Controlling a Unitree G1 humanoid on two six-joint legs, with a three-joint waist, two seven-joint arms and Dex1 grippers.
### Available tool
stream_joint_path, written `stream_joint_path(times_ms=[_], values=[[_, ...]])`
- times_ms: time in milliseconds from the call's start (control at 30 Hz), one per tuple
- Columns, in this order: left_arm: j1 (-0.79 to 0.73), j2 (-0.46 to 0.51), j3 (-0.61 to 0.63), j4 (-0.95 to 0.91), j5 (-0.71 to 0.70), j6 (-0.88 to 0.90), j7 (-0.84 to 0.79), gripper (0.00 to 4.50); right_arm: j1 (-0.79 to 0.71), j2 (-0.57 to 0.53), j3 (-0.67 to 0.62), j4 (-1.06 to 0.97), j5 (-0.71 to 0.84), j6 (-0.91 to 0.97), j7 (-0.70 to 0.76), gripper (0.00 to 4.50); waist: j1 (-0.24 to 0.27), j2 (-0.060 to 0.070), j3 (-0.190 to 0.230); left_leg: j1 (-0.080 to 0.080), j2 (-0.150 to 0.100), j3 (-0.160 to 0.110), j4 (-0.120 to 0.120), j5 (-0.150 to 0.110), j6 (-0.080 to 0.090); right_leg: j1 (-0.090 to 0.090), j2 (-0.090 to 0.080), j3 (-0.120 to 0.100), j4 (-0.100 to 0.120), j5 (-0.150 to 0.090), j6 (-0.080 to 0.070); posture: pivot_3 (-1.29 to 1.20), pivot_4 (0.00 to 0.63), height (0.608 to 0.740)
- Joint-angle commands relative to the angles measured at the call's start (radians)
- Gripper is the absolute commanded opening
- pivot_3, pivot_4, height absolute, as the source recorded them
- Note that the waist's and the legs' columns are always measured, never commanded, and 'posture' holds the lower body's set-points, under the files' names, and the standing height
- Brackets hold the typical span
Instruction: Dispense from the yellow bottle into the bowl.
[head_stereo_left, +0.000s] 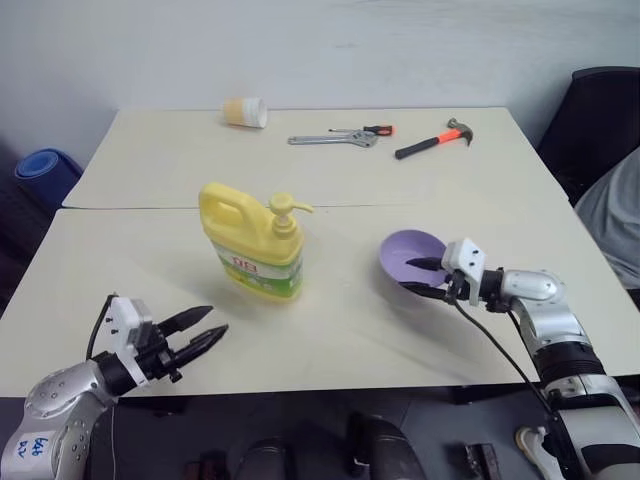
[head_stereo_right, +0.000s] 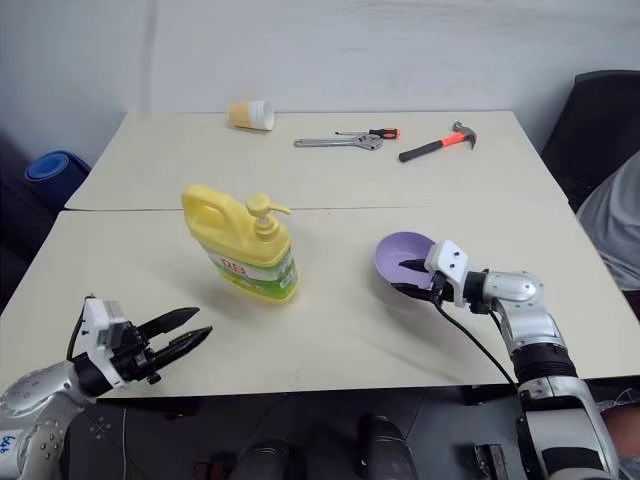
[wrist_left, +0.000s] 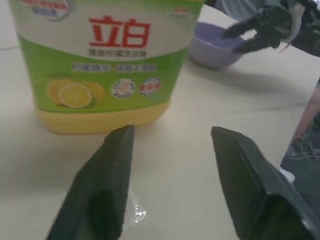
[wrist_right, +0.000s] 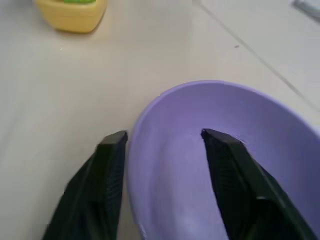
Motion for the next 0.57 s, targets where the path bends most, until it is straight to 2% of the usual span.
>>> stream_joint_path(times_ms=[33,100,133,233,367,567], values=[[0.023,-0.021,0.010,-0.010,0.057,-0.109,0.028,3.70,0.081,-0.003,-0.070,-0.108,0.081,-0.067,0.024,3.65,0.001,0.000,0.000,0.000,0.000,0.000,0.000,0.000,0.000,0.000,0.000,0.000,0.000,0.000,0.000,0.00,0.150,0.740],[0.045,-0.033,-0.012,-0.022,0.095,-0.145,0.044,4.35,0.188,-0.005,-0.106,-0.254,0.149,-0.024,0.023,4.36,0.003,0.000,0.000,0.000,0.000,0.000,0.000,0.000,0.000,0.000,0.000,0.000,-0.001,0.000,0.000,0.00,0.150,0.740],[0.070,-0.037,-0.029,-0.028,0.110,-0.158,0.037,4.48,0.254,-0.003,-0.122,-0.340,0.177,-0.008,0.009,4.50,0.003,0.000,0.000,0.000,0.000,-0.001,0.000,0.000,0.000,0.001,0.000,0.000,-0.001,0.000,0.000,0.00,0.150,0.740],[0.129,-0.045,-0.068,-0.010,0.184,-0.232,0.040,4.48,0.449,-0.017,-0.125,-0.558,0.218,0.025,0.012,4.50,0.003,0.001,-0.001,0.000,0.000,-0.001,-0.001,-0.001,0.001,0.001,-0.001,0.000,-0.002,0.000,0.000,0.00,0.150,0.740],[0.161,-0.055,-0.070,0.041,0.212,-0.270,0.065,4.48,0.602,-0.022,-0.128,-0.634,0.200,0.006,0.016,4.50,0.002,0.001,-0.001,0.001,0.000,0.000,0.000,-0.003,0.002,0.001,-0.001,0.001,-0.006,0.000,0.000,0.00,0.150,0.740],[0.152,-0.049,-0.068,0.100,0.256,-0.343,0.092,4.48,0.610,-0.006,-0.127,-0.561,0.151,-0.103,0.005,4.50,0.000,0.001,-0.001,0.004,0.000,0.001,-0.001,-0.005,0.003,0.001,-0.002,0.001,-0.005,0.000,-0.001,0.00,0.150,0.740]])
